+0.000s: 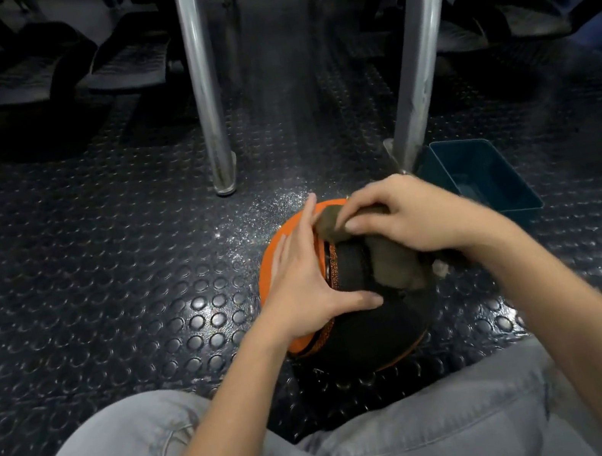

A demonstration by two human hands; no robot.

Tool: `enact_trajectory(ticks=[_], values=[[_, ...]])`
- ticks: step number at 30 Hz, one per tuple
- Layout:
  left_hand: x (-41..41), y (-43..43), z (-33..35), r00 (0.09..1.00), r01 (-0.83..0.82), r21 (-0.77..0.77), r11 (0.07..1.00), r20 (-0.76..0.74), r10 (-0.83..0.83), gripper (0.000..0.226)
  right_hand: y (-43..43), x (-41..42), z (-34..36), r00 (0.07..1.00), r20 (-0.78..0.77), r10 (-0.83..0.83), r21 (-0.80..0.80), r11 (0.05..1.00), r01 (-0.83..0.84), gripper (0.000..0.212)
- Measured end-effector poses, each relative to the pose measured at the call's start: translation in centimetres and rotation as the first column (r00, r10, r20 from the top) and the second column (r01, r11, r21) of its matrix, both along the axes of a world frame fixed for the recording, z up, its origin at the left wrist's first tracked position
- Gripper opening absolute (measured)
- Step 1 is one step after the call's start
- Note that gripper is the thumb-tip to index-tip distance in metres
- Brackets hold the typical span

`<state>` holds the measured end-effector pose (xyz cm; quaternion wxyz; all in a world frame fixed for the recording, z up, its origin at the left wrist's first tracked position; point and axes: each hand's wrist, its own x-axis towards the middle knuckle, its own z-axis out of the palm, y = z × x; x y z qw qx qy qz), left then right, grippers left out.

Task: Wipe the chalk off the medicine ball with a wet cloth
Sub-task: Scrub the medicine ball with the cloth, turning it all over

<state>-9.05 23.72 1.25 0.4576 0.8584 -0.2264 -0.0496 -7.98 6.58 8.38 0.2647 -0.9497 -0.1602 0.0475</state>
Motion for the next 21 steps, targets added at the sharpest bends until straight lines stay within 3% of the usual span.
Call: enact_trajectory(ticks=[2, 6, 8, 15, 21], values=[[0.1, 0.1, 0.0, 1.0, -0.004, 0.001, 1.0, 0.001, 0.004, 0.13, 0.1, 0.7, -0.1, 0.999, 0.037, 0.003, -0.002, 1.0, -0.003, 0.012], [0.4, -0.1, 0.1, 1.0, 0.008, 0.009, 1.0, 0.017, -0.008, 0.127, -2.9, 4.0, -1.6, 0.945, 0.082, -0.316, -0.157, 0.933, 0.325, 0.015], [0.2, -0.1, -0.1, 1.0, 0.01, 0.0, 1.0, 0.015, -0.01, 0.126, -3.5, 4.1, -2.0, 0.94, 0.046, -0.337, -0.142, 0.93, 0.34, 0.016], [0.4, 0.3, -0.6, 1.0, 0.021, -0.022, 1.0, 0.005, -0.02, 0.13, -0.9, 0.3, 0.0, 0.998, 0.052, 0.028, -0.011, 1.0, -0.027, 0.013], [0.4, 0.3, -0.1, 0.999, 0.025, -0.032, 0.999, -0.029, -0.025, 0.137, -1.0, -1.7, 0.4, 0.965, -0.153, 0.213, 0.096, 0.975, -0.2, 0.015]])
